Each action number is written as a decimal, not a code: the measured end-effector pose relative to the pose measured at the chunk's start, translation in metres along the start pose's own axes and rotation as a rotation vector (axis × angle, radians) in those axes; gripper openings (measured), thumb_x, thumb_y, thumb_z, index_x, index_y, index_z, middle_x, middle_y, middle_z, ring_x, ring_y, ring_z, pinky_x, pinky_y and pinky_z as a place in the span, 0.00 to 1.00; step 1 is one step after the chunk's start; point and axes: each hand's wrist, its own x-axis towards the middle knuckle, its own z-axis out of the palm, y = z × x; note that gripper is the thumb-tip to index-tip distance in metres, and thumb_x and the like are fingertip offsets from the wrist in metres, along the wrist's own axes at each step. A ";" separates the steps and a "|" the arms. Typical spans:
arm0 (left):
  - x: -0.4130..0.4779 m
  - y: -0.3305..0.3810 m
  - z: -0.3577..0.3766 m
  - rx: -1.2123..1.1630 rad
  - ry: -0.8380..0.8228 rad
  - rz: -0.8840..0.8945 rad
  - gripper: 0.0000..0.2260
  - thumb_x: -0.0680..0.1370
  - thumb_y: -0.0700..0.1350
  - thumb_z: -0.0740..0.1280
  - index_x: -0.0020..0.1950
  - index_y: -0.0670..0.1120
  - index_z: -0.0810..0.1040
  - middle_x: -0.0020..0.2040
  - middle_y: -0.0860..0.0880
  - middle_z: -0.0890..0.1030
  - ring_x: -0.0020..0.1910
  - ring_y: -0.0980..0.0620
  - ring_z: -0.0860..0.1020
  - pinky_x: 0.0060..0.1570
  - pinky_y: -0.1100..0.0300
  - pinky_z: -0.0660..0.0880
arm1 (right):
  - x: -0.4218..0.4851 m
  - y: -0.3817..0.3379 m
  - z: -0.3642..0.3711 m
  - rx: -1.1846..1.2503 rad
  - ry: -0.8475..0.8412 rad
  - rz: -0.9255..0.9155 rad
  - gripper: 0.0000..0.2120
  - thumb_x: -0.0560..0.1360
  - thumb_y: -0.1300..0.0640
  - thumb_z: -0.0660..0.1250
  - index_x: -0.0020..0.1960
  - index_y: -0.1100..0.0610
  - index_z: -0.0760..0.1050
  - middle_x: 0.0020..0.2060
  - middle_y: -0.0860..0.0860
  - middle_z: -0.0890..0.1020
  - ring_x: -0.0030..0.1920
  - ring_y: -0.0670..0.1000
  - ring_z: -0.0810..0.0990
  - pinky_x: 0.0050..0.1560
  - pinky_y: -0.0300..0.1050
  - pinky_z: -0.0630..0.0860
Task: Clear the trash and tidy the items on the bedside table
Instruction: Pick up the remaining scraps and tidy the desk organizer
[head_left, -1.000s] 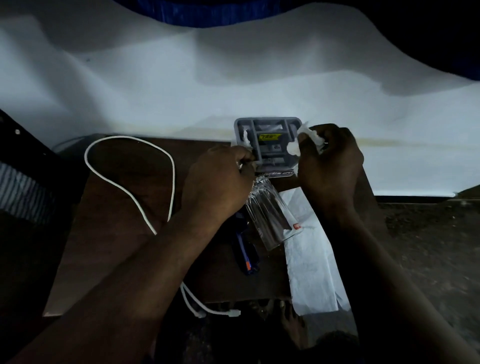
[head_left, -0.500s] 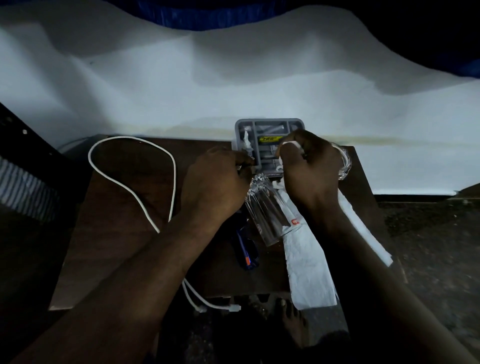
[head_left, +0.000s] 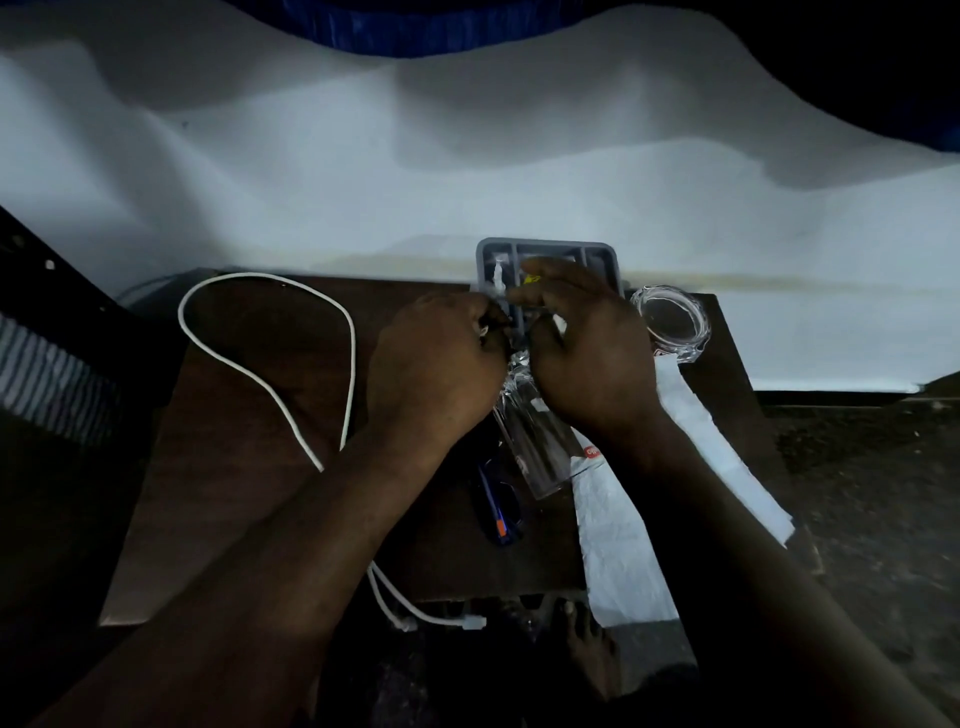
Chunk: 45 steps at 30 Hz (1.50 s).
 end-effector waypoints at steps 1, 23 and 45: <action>0.000 0.000 0.000 -0.006 0.003 -0.016 0.09 0.74 0.47 0.69 0.53 0.53 0.85 0.52 0.49 0.86 0.53 0.45 0.82 0.48 0.56 0.75 | 0.000 0.000 0.001 -0.024 -0.013 -0.019 0.18 0.72 0.65 0.64 0.56 0.55 0.86 0.67 0.49 0.82 0.64 0.50 0.83 0.58 0.49 0.81; 0.023 -0.016 0.020 -0.423 -0.045 -0.378 0.13 0.76 0.59 0.68 0.49 0.52 0.85 0.44 0.55 0.85 0.46 0.56 0.83 0.45 0.59 0.76 | 0.008 -0.007 0.011 -0.191 -0.322 -0.018 0.26 0.72 0.57 0.65 0.70 0.53 0.79 0.79 0.49 0.70 0.69 0.57 0.79 0.62 0.53 0.79; 0.033 -0.017 0.021 -0.601 -0.074 -0.522 0.11 0.70 0.58 0.70 0.41 0.52 0.82 0.35 0.51 0.85 0.37 0.46 0.85 0.42 0.40 0.83 | 0.026 -0.011 0.014 -0.120 -0.320 0.045 0.11 0.75 0.53 0.68 0.53 0.59 0.80 0.55 0.53 0.81 0.54 0.56 0.82 0.54 0.48 0.76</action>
